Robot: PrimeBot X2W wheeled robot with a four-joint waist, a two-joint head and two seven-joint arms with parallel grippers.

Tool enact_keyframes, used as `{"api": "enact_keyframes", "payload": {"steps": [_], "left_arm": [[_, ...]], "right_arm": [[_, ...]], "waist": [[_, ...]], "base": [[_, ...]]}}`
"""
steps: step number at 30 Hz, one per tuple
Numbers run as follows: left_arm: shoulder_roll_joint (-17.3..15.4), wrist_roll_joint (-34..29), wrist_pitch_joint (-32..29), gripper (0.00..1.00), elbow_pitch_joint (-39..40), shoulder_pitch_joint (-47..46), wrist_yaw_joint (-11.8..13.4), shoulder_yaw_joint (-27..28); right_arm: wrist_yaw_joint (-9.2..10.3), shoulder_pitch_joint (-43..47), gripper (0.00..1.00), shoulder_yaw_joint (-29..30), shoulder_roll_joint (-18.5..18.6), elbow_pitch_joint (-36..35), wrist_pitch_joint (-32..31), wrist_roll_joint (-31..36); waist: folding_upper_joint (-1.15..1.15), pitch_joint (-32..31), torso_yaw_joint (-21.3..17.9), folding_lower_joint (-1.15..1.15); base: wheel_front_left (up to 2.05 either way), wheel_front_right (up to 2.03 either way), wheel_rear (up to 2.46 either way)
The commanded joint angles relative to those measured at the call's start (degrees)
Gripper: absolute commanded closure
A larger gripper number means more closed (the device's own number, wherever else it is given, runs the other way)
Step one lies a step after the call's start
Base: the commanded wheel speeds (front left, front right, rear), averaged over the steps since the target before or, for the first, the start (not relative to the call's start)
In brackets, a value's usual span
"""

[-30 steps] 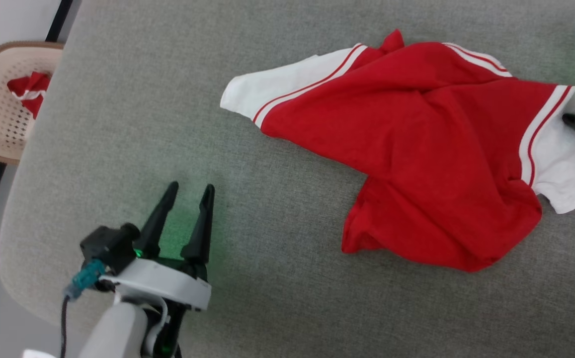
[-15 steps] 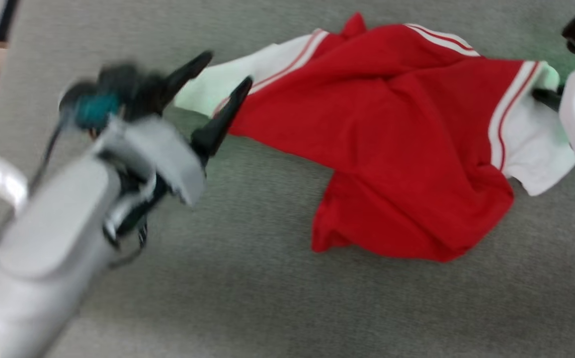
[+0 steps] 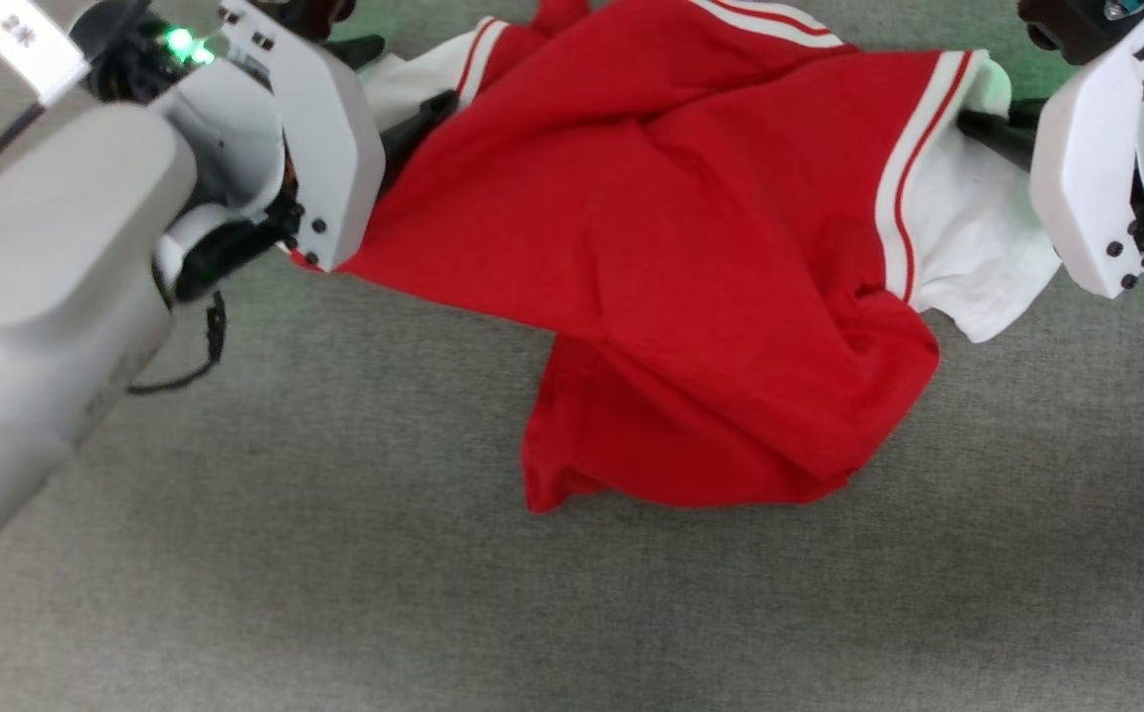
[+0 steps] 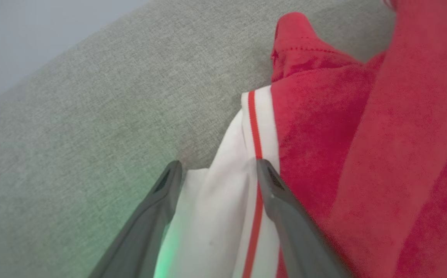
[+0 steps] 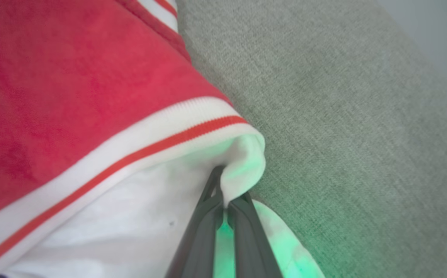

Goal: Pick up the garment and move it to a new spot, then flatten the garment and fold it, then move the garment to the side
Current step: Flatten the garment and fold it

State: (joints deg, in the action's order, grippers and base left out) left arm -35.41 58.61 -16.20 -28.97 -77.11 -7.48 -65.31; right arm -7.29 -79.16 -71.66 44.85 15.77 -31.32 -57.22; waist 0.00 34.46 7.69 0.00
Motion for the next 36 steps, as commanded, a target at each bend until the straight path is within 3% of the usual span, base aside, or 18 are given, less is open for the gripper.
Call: {"api": "enact_keyframes", "payload": {"steps": [1,7,11,15,19,20,21,27,36], "left_arm": [[-0.04,1.04,0.24,0.0,-2.23,-2.47,0.01,-2.99],[0.15,3.59,0.76,0.0,-5.02,-4.85,0.01,-6.77],[-0.28,7.03,-2.95,0.0,-3.18,-4.09,-0.01,-8.14],[-0.78,9.94,-7.47,0.15,-0.02,-3.56,-0.09,-8.59],[-1.63,9.34,-9.44,0.51,2.21,-3.51,-0.1,-8.65],[-1.78,9.09,-9.23,0.8,2.25,-3.44,-0.09,-8.61],[-1.85,8.8,-8.71,1.0,2.07,-3.47,-0.06,-8.57],[-1.26,9.83,-1.53,1.0,-1.29,-4.91,0.05,-8.13],[1.4,12.83,12.38,1.0,-10.57,-8.65,0.05,-6.79]], "right_arm": [[-0.35,3.78,1.0,-3.22,-1.01,0.84,-1.43,0.63],[-0.37,5.13,1.0,-3.67,-1.63,0.03,-2.74,1.65],[-0.38,5.12,1.0,-3.67,-2.1,-0.24,-2.88,1.82],[-0.39,4.74,1.0,-3.67,-2.51,-0.31,-2.87,1.77],[-0.4,4.56,1.0,-3.68,-2.65,-0.53,-2.29,1.94],[-0.43,4.5,1.0,-3.67,-2.69,-0.58,-1.79,1.85],[-0.43,4.49,1.0,-3.62,-2.72,-0.72,-1.21,2.05],[-0.3,1.87,1.0,-2.47,-2.84,0.82,7.94,2.31],[-0.18,-4.27,1.0,0.89,-5.01,12.3,21.43,0.92]], "waist": [[0.0,1.33,-1.33,0.0],[0.0,1.38,-1.43,0.0],[0.0,1.24,-1.39,0.0],[0.0,1.22,-1.3,0.0],[0.0,1.27,-1.42,0.0],[0.0,1.28,-1.48,0.0],[0.0,1.25,-1.55,0.0],[0.0,-0.21,-1.98,0.0],[0.0,-4.08,-2.88,0.0]], "base": [[0.0,0.0,0.0],[0.0,0.0,0.0],[0.0,0.0,0.0],[0.0,0.0,0.0],[0.0,0.0,0.0],[0.0,0.0,0.0],[0.0,0.0,0.0],[0.0,0.0,0.0],[0.0,0.0,0.0]]}}
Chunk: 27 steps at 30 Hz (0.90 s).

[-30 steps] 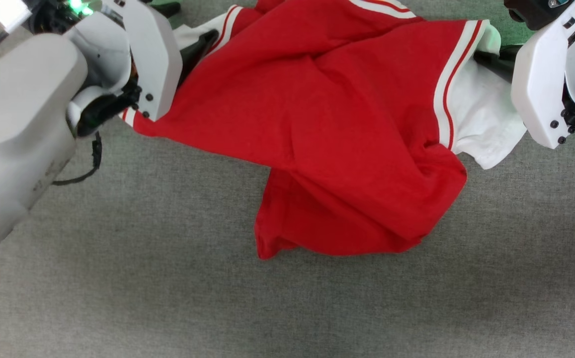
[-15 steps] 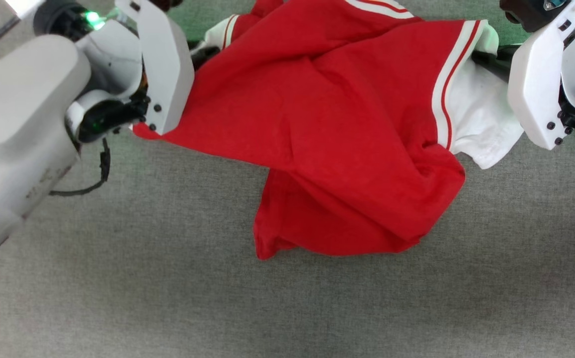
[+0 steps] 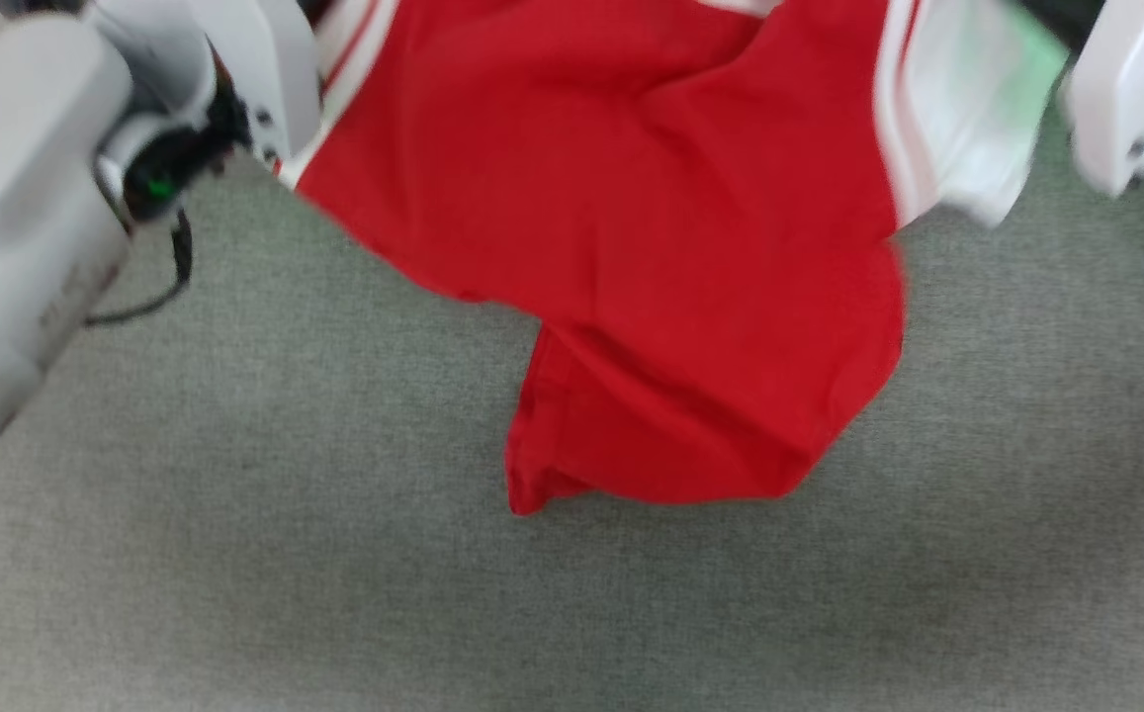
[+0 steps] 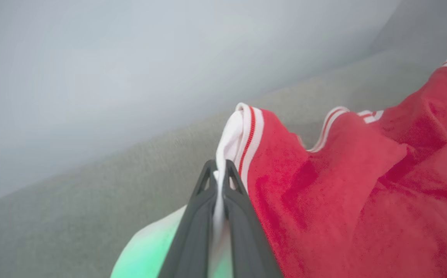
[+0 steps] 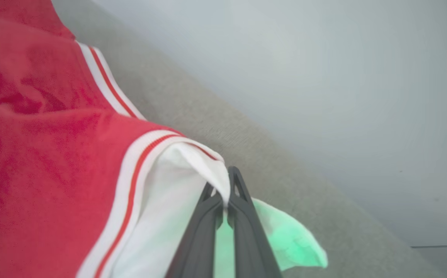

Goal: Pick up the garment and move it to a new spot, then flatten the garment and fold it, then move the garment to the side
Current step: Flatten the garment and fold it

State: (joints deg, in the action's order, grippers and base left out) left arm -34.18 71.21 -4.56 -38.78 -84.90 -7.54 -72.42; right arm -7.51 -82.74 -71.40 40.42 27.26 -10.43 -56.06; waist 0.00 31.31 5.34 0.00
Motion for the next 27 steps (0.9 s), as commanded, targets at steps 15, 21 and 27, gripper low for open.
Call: {"api": "enact_keyframes", "payload": {"steps": [15,21,27], "left_arm": [[9.84,3.73,18.92,1.0,-23.27,-18.74,0.44,11.64],[12.28,3.59,19.76,1.0,-25.96,-18.2,0.1,14.38],[10.82,5.85,18.7,1.0,-20.16,-7.47,0.03,12.58]], "right_arm": [[0.04,-21.48,1.0,16.22,-16.91,38.55,18.63,3.11],[0.04,-21.26,1.0,16.05,-20.13,43.23,21.08,4.26],[0.04,-12.88,1.0,12.39,-19.11,38.21,19.72,2.85]], "waist": [[0.0,-6.51,-3.42,0.0],[0.0,-9.7,-3.94,0.0],[0.0,-12.28,-4.37,0.0]], "base": [[0.0,0.0,0.0],[0.0,0.0,0.0],[0.0,0.0,0.0]]}}
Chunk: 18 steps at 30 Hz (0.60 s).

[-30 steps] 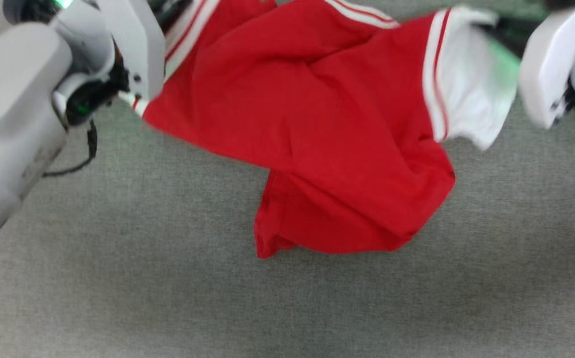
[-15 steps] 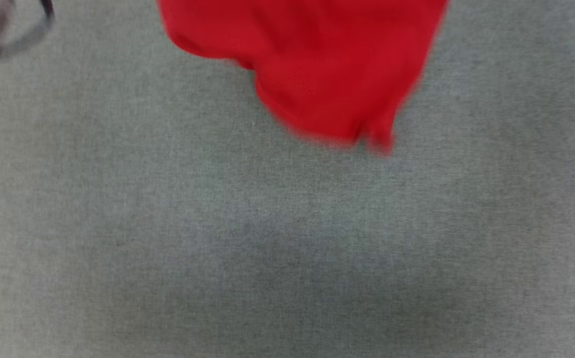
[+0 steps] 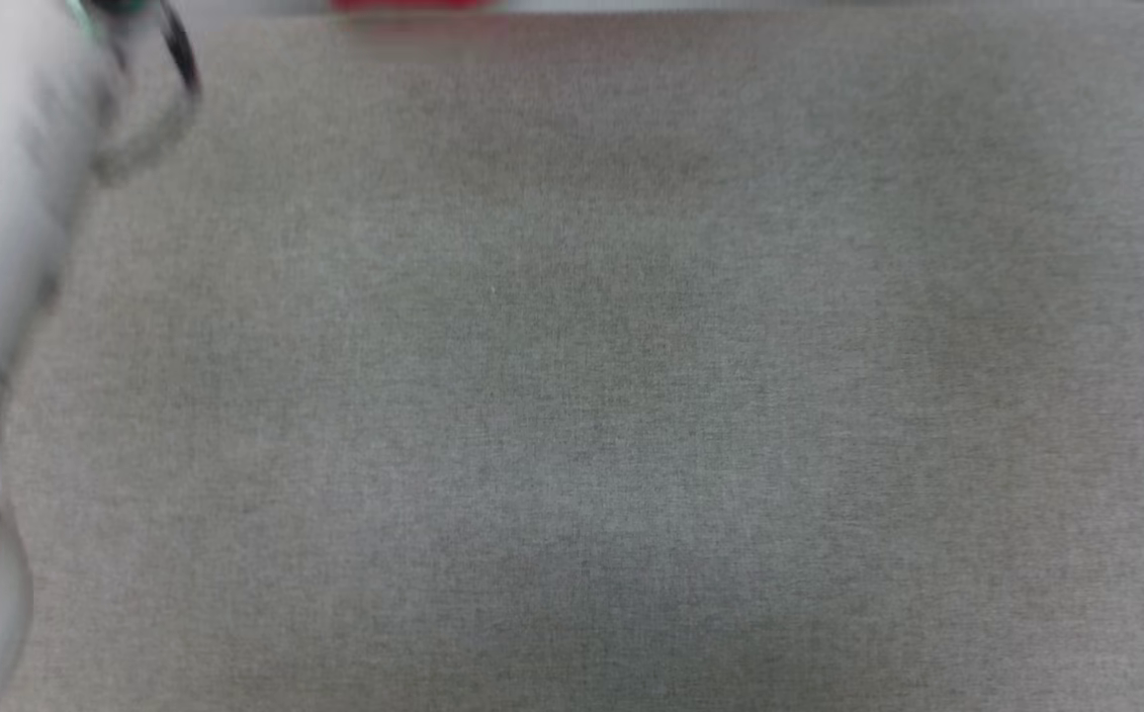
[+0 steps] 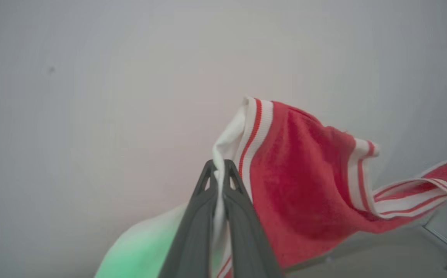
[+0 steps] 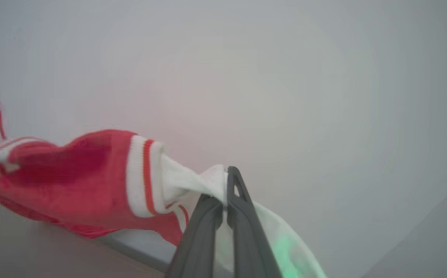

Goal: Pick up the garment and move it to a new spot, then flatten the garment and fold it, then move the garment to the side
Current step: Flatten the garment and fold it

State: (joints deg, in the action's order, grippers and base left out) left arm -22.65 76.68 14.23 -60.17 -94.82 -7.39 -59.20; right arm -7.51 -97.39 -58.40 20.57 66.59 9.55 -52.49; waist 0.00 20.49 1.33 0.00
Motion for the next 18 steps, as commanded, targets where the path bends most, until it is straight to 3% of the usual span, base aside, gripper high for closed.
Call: {"api": "enact_keyframes", "payload": {"steps": [1,6,18], "left_arm": [[-1.41,1.22,-0.61,1.0,2.91,4.78,-0.12,-1.09],[-6.68,3.87,-0.52,1.0,13.66,18.34,-0.13,-4.07],[-23.17,5.08,-0.92,1.0,41.76,44.46,-0.14,-12.95]], "right_arm": [[0.04,3.8,1.0,-1.06,1.32,-2.54,-0.45,-1.37],[0.04,14.92,1.0,-5.17,5.54,-11.46,-2.52,-4.34],[0.04,39.6,1.0,-9.34,21.83,-36.33,-10.64,-12.9]], "waist": [[0.0,-1.9,-0.41,0.0],[0.0,-4.32,-0.88,0.0],[0.0,-10.2,-0.57,0.0]], "base": [[0.0,0.0,0.0],[0.0,0.0,0.0],[0.0,0.0,0.0]]}}
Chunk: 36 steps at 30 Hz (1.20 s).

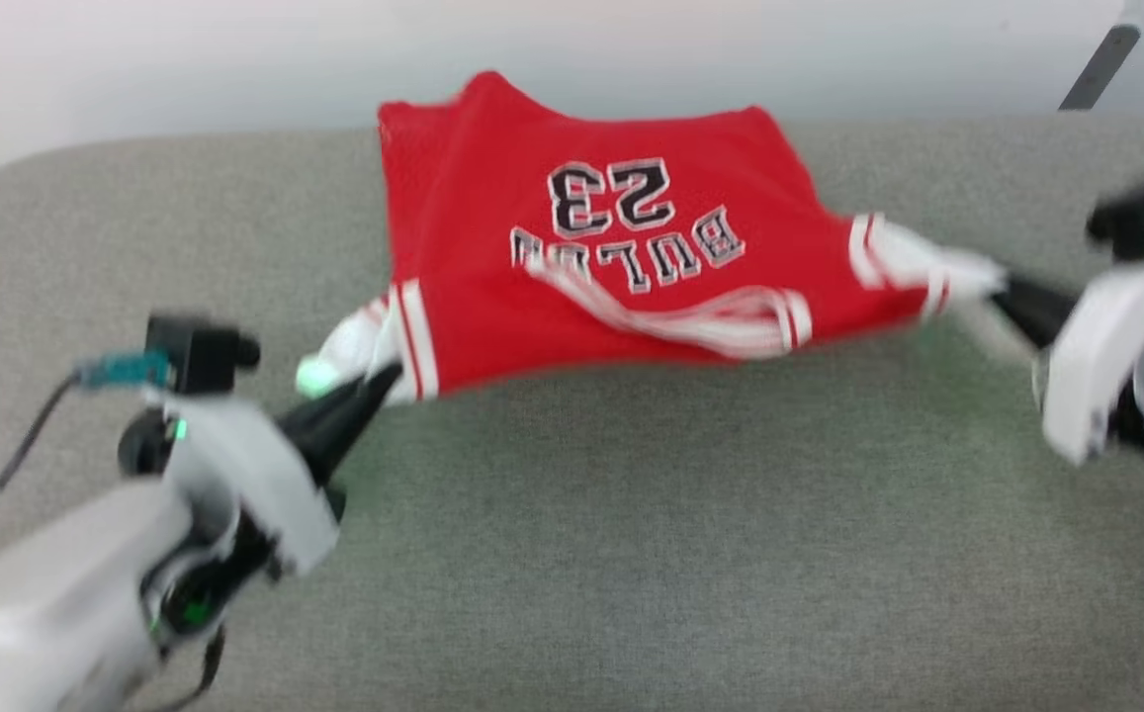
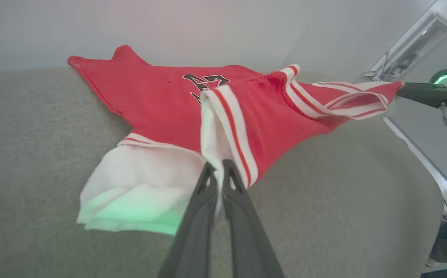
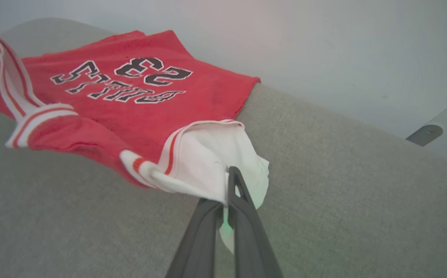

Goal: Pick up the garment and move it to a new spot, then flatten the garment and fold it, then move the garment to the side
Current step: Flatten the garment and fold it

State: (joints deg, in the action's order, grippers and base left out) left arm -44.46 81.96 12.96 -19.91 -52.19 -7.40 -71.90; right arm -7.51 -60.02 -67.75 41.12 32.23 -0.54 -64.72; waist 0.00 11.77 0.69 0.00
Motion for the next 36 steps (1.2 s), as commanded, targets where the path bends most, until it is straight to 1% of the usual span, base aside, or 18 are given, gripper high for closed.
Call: {"api": "enact_keyframes", "payload": {"steps": [1,3,4,7,11,17,21,24,28,33,36], "left_arm": [[-2.53,-0.48,0.57,1.0,2.82,3.43,-0.13,-0.44],[-4.58,-0.9,0.99,1.0,5.38,6.69,-0.13,-0.72],[-4.58,-0.9,0.99,1.0,5.38,6.69,-0.13,-0.72],[-6.9,-1.07,1.6,1.0,8.42,10.75,-0.13,-0.86],[-8.91,-2.21,2.05,1.0,11.27,15.37,-0.14,-0.84],[-10.13,-4.06,2.24,1.0,14.64,21.05,-0.14,2.23],[-10.46,-5.65,2.25,1.0,15.92,24.71,-0.14,4.43],[-10.62,-6.92,2.17,1.0,16.07,26.96,-0.14,4.5],[-9.52,-8.32,2.16,1.0,14.58,28.63,-0.14,3.98],[-7.66,-9.9,1.92,1.0,11.1,28.95,-0.14,2.38],[-6.36,-11.24,1.35,1.0,8.05,28.52,-0.14,1.38]], "right_arm": [[0.04,4.02,1.0,0.04,2.59,-3.78,-1.19,-0.84],[0.04,7.59,1.0,0.52,4.74,-7.45,-2.4,-1.14],[0.04,7.59,1.0,0.52,4.74,-7.45,-2.4,-1.14],[0.04,12.79,1.0,1.59,7.8,-12.76,-4.53,-0.9],[0.04,19.78,1.0,4.31,11.53,-18.75,-7.03,-1.22],[0.04,30.66,1.0,9.34,16.27,-27.69,-11.86,0.08],[0.04,37.02,1.0,13.82,17.64,-33.1,-15.46,2.2],[0.04,41.82,1.0,17.48,16.71,-36.52,-18.46,4.45],[0.04,47.33,1.0,23.03,13.58,-38.91,-22.18,8.73],[0.04,52.87,1.0,29.01,8.28,-38.44,-26.57,14.14],[0.04,54.73,1.0,31.68,5.42,-37.01,-28.0,17.78]], "waist": [[0.0,-1.86,0.07,0.0],[0.0,-2.55,0.04,0.0],[0.0,-2.55,0.04,0.0],[0.0,-3.31,0.01,0.0],[0.0,-4.08,0.37,0.0],[0.0,-4.02,1.09,0.0],[0.0,-3.12,1.06,0.0],[0.0,-2.42,0.89,0.0],[0.0,-1.54,0.64,0.0],[0.0,-0.6,0.53,0.0],[0.0,-0.14,0.57,0.0]], "base": [[0.0,0.0,0.0],[0.0,0.0,0.0],[0.0,0.0,0.0],[0.0,0.0,0.0],[0.0,0.0,0.0],[0.0,0.0,0.0],[0.0,0.0,0.0],[0.0,0.0,0.0],[0.0,0.0,0.0],[0.0,0.0,0.0],[0.0,0.0,0.0]]}}
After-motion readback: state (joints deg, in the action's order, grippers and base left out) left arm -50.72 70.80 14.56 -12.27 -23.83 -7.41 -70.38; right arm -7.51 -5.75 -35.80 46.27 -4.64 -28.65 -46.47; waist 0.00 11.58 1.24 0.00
